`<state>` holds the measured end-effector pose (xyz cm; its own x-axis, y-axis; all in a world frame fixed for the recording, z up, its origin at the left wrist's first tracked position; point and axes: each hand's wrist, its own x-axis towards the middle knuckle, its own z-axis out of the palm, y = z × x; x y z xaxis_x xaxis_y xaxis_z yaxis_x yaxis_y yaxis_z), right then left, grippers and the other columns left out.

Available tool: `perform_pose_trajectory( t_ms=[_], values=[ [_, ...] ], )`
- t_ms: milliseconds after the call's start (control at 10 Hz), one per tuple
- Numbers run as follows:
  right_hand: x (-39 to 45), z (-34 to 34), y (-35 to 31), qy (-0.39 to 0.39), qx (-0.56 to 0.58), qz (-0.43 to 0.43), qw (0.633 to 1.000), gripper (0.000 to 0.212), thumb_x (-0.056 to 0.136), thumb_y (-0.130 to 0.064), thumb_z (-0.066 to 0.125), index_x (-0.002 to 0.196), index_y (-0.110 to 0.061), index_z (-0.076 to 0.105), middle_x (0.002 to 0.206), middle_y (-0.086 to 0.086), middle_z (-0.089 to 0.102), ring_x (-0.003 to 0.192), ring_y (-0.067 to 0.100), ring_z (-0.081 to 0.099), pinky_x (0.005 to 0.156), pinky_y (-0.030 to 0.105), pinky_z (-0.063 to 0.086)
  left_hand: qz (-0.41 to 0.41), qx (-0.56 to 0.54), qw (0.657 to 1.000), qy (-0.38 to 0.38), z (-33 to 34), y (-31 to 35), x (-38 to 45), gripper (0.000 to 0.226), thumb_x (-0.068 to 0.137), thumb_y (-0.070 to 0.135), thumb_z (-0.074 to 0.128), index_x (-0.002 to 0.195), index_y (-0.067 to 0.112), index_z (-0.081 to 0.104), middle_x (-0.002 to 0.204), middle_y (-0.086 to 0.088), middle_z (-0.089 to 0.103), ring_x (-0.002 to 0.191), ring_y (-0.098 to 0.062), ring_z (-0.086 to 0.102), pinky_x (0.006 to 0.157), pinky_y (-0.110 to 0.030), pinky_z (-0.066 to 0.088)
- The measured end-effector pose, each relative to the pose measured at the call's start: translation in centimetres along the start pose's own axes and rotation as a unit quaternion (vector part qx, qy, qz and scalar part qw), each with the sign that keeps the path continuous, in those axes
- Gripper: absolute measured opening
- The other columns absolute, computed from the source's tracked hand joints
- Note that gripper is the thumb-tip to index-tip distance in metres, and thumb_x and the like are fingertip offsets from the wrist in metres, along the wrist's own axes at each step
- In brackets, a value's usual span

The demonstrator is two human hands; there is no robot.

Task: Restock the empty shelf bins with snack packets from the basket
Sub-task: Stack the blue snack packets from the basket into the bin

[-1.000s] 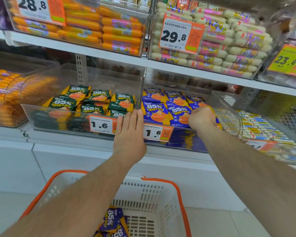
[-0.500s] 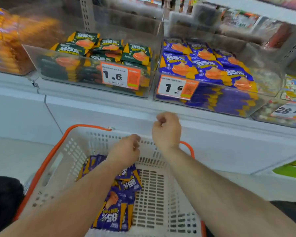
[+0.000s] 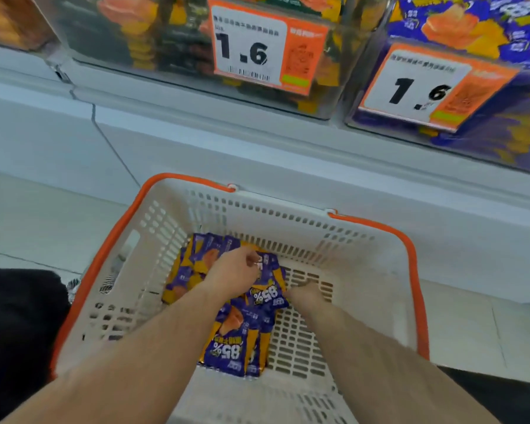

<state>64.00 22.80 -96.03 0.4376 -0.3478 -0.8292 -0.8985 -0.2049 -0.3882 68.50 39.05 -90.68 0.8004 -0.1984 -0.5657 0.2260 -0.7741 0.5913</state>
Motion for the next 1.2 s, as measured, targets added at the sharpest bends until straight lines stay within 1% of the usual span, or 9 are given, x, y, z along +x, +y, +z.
perform_pose_trajectory(
  t_ms=[200, 300, 400, 600, 800, 900, 1000, 1100, 1200],
  values=[
    [0.6, 1.3, -0.1, -0.031, 0.009, 0.002, 0.999, 0.035, 0.093, -0.005, 0.056, 0.127, 0.004, 0.053, 0.124, 0.022, 0.061, 0.103, 0.028, 0.063, 0.078, 0.037, 0.054, -0.013, -0.001, 1.0, 0.0, 0.7, -0.4, 0.3, 0.03, 0.097, 0.018, 0.047, 0.124, 0.024, 0.058, 0.119, 0.004, 0.061, 0.1, -0.011, 0.058, 0.082, -0.021, 0.031],
    [1.2, 1.2, 0.7, -0.035, 0.013, -0.007, 0.999, 0.022, 0.092, -0.006, 0.055, 0.113, -0.007, 0.061, 0.11, 0.016, 0.063, 0.068, 0.016, 0.053, 0.066, 0.027, 0.05, -0.018, -0.002, 1.0, -0.002, 0.7, -0.4, 0.1, 0.028, 0.097, 0.018, 0.048, 0.123, 0.024, 0.058, 0.117, 0.004, 0.061, 0.101, -0.011, 0.057, 0.085, -0.021, 0.036],
    [0.2, 0.1, 0.7, -0.041, 0.039, -0.016, 0.998, 0.03, 0.094, -0.005, 0.051, 0.123, -0.003, 0.058, 0.102, 0.009, 0.055, 0.067, 0.013, 0.052, 0.071, 0.03, 0.053, -0.008, -0.009, 1.0, -0.005, 0.4, -0.1, -0.2, 0.028, 0.097, 0.019, 0.048, 0.123, 0.024, 0.057, 0.119, 0.004, 0.06, 0.1, -0.013, 0.058, 0.085, -0.029, 0.051],
    [-1.7, -4.6, -1.0, 0.048, -0.158, -0.122, 0.979, 0.014, 0.088, -0.004, 0.048, 0.082, -0.011, 0.059, 0.094, 0.015, 0.065, 0.082, 0.023, 0.057, 0.072, 0.036, 0.052, 0.055, 0.026, 0.998, -0.01, -0.2, 2.9, -1.4, 0.033, 0.096, 0.016, 0.048, 0.129, 0.02, 0.054, 0.124, 0.0, 0.059, 0.1, -0.016, 0.058, 0.087, -0.033, 0.053],
    [-8.2, -10.5, -6.0, 0.06, -0.42, -0.265, 0.866, 0.031, 0.087, 0.001, 0.044, 0.105, -0.011, 0.066, 0.099, 0.013, 0.068, 0.078, 0.024, 0.062, 0.061, 0.033, 0.048, 0.153, 0.083, 0.985, 0.012, -2.4, 6.5, -3.4, 0.064, 0.089, 0.025, 0.061, 0.147, 0.027, 0.035, 0.15, -0.002, 0.038, 0.112, -0.024, 0.06, 0.093, -0.039, 0.052],
    [-12.4, -12.7, -8.7, 0.068, -0.503, -0.332, 0.795, 0.034, 0.087, -0.003, 0.047, 0.112, -0.016, 0.066, 0.115, 0.01, 0.064, 0.1, 0.03, 0.061, 0.073, 0.032, 0.048, 0.196, 0.072, 0.978, -0.002, -3.4, 8.5, -4.8, 0.06, 0.085, 0.036, 0.069, 0.14, 0.027, 0.048, 0.139, 0.003, 0.051, 0.119, -0.018, 0.055, 0.102, -0.037, 0.044],
    [-16.8, -14.7, -10.8, 0.097, -0.49, -0.389, 0.774, 0.031, 0.09, -0.009, 0.049, 0.113, -0.023, 0.065, 0.121, 0.006, 0.062, 0.11, 0.027, 0.057, 0.091, 0.037, 0.049, 0.263, 0.028, 0.964, -0.037, -4.2, 10.7, -6.8, 0.025, 0.081, 0.03, 0.075, 0.104, 0.025, 0.066, 0.098, 0.007, 0.068, 0.086, -0.006, 0.063, 0.082, -0.033, 0.05],
    [-20.5, -16.4, -11.7, 0.161, -0.42, -0.462, 0.764, 0.026, 0.091, -0.015, 0.054, 0.115, -0.022, 0.064, 0.121, 0.005, 0.061, 0.114, 0.025, 0.053, 0.094, 0.037, 0.046, 0.288, -0.066, 0.955, 0.016, -5.2, 12.5, -8.1, 0.011, 0.085, 0.017, 0.072, 0.095, 0.016, 0.067, 0.089, 0.0, 0.072, 0.084, -0.016, 0.068, 0.082, -0.042, 0.054],
    [-23.3, -17.8, -11.1, 0.34, -0.217, -0.565, 0.72, 0.035, 0.084, -0.015, 0.067, 0.118, -0.015, 0.06, 0.117, 0.004, 0.056, 0.112, 0.024, 0.051, 0.094, 0.036, 0.043, 0.3, -0.197, 0.931, 0.069, -6.2, 14.4, -9.5, 0.012, 0.087, 0.011, 0.07, 0.097, 0.018, 0.07, 0.09, 0.003, 0.076, 0.086, -0.016, 0.071, 0.083, -0.041, 0.056]
  ],
)
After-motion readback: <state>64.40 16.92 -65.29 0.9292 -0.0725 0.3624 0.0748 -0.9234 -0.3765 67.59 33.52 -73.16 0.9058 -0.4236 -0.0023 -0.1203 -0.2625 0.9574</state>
